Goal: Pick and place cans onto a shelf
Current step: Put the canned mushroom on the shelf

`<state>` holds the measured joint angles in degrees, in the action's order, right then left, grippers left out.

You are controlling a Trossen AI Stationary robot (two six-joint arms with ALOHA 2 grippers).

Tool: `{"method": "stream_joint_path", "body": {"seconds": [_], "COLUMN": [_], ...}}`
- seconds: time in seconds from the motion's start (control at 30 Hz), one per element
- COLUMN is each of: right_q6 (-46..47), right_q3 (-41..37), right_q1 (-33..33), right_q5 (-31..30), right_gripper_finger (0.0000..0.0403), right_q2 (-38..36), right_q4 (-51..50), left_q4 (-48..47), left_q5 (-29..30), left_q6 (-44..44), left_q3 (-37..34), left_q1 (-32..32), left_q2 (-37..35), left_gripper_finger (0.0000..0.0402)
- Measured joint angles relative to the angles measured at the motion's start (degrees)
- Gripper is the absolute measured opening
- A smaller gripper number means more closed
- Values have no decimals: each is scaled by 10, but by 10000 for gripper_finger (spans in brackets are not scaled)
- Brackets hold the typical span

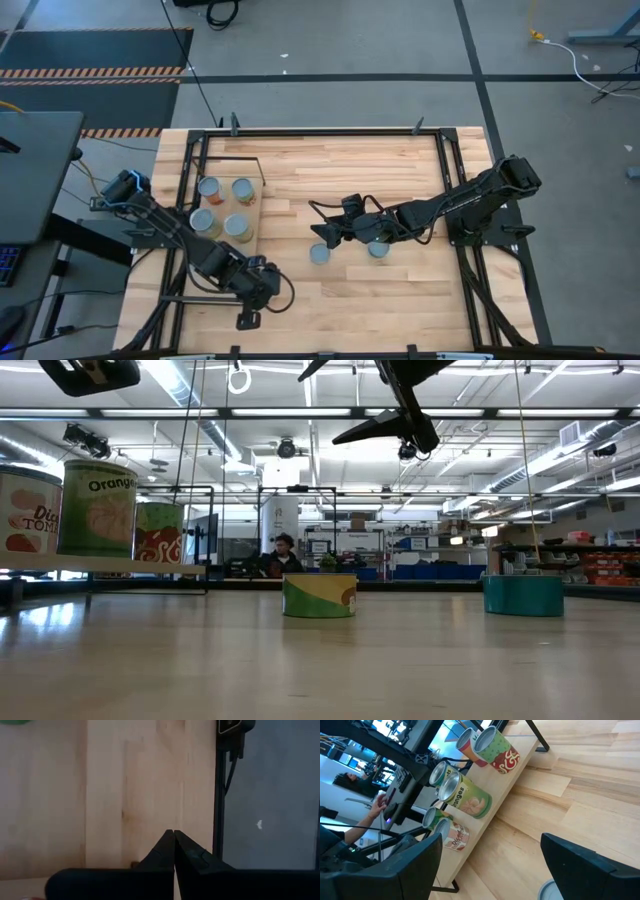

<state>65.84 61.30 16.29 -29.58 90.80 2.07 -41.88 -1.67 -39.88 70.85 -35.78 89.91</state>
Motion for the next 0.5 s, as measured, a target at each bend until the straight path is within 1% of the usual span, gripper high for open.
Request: {"method": "stream_joint_path", "body": {"seconds": [0.17, 0.5], "right_q6": [0, 0], "right_q3": [0, 0], "right_q1": [0, 0], "right_q5": [0, 0], "right_gripper_finger": [346, 346], "right_q2": [0, 0], "right_q4": [0, 0], "left_q4": [-14, -17], "left_q5": [-16, -17], "left_q6": [0, -10], "left_q3": [0, 0], "left_q1": [4, 4], "left_q2": [0, 1], "left_gripper_finger": [5, 5]}}
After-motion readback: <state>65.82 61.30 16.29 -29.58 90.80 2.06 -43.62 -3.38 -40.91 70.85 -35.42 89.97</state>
